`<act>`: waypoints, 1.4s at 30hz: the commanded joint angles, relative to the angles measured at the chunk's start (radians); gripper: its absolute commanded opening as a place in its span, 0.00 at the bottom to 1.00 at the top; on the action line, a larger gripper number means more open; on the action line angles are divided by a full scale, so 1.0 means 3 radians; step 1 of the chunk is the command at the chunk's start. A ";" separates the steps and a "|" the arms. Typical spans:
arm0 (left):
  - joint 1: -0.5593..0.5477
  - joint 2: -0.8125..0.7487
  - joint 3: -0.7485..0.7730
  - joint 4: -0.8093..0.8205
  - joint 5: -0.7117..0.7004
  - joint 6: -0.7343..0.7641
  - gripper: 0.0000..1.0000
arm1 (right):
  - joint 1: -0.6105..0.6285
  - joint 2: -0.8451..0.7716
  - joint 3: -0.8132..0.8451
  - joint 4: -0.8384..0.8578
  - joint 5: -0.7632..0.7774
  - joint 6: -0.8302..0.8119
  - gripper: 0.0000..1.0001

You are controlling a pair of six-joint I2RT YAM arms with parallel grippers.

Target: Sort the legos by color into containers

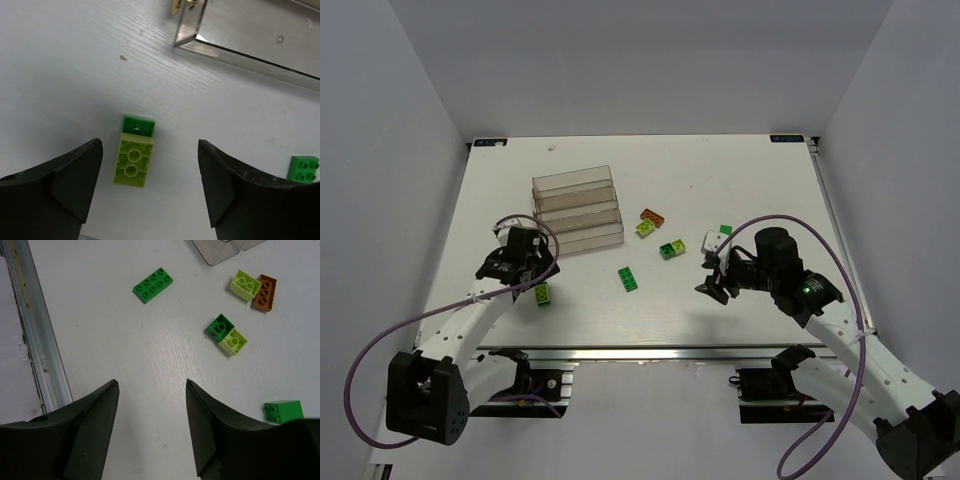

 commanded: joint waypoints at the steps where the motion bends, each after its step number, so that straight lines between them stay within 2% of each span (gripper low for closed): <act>1: -0.0083 0.0091 0.0066 -0.0119 -0.0312 -0.0076 0.84 | 0.0015 -0.0060 -0.0037 0.0041 -0.0033 -0.0040 0.62; 5: -0.0135 0.0291 0.0055 -0.0125 -0.0307 -0.0076 0.82 | 0.0015 -0.0086 -0.0032 0.0031 -0.0038 -0.0050 0.63; 14: -0.0186 0.0511 0.0025 -0.0033 -0.0210 -0.0050 0.67 | 0.0015 -0.0096 -0.0027 0.0006 -0.0033 -0.0066 0.64; 21: -0.0258 0.0568 0.0009 -0.0038 -0.0200 -0.0055 0.62 | 0.0015 -0.0081 -0.0012 -0.0010 -0.0012 -0.0076 0.64; 42: -0.0345 0.0670 0.0004 -0.0068 -0.0118 -0.0066 0.60 | 0.0015 -0.0096 -0.0012 -0.0015 0.0029 -0.0071 0.66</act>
